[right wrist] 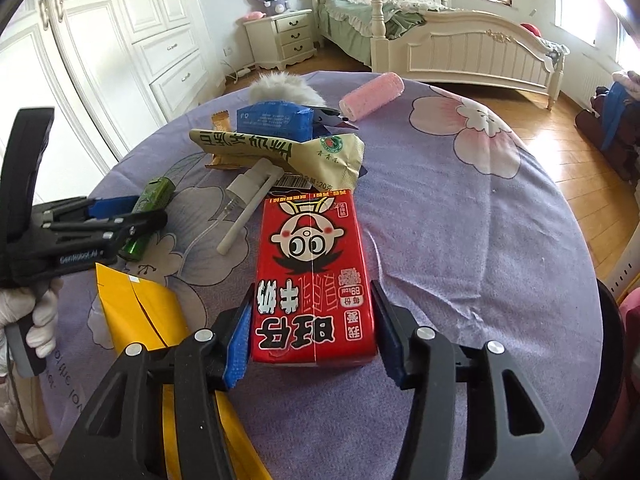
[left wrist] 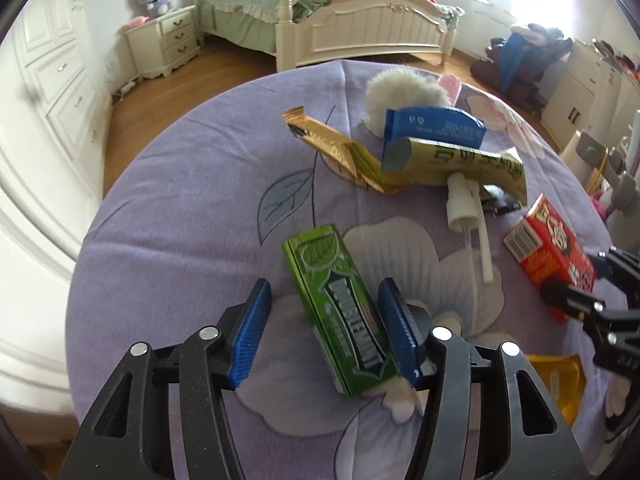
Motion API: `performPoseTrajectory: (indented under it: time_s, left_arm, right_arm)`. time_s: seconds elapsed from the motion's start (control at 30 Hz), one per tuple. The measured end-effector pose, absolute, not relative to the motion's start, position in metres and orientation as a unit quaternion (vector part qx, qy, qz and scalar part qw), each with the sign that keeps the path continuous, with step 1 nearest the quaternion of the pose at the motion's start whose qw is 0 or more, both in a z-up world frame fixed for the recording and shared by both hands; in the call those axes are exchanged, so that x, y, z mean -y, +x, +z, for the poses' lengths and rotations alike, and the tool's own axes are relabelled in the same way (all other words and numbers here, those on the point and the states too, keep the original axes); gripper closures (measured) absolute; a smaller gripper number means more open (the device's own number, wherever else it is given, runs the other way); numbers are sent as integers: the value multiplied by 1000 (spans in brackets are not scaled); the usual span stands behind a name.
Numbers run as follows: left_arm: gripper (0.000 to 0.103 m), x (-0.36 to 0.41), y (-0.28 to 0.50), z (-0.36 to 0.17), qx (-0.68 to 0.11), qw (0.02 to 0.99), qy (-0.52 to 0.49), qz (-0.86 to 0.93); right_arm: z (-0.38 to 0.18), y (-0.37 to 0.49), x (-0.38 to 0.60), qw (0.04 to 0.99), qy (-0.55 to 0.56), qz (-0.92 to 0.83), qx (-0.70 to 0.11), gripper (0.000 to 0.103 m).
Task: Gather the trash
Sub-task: 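Grasp the red milk box with the right gripper while the left grasps the green gum pack, then carry the red box and gum pack over the bin and open both grippers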
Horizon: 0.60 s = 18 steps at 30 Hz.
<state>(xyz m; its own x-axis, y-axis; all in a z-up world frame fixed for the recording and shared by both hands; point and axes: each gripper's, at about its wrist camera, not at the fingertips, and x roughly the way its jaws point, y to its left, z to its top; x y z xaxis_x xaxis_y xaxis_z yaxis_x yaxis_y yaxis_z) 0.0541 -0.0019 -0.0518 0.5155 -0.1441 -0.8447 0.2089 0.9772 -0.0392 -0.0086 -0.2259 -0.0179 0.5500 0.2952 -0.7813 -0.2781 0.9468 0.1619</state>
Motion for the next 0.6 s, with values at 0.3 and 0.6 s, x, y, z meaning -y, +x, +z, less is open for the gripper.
performPoseTrajectory:
  time_s: [0.3, 0.6]
  left_arm:
    - [71, -15, 48, -52, -458, 886, 22, -75]
    - [71, 17, 23, -14, -417, 900, 12, -125]
  right_arm:
    - [-15, -14, 231, 887, 21, 169, -430, 52]
    - [8, -38, 268, 911, 75, 172, -367, 53]
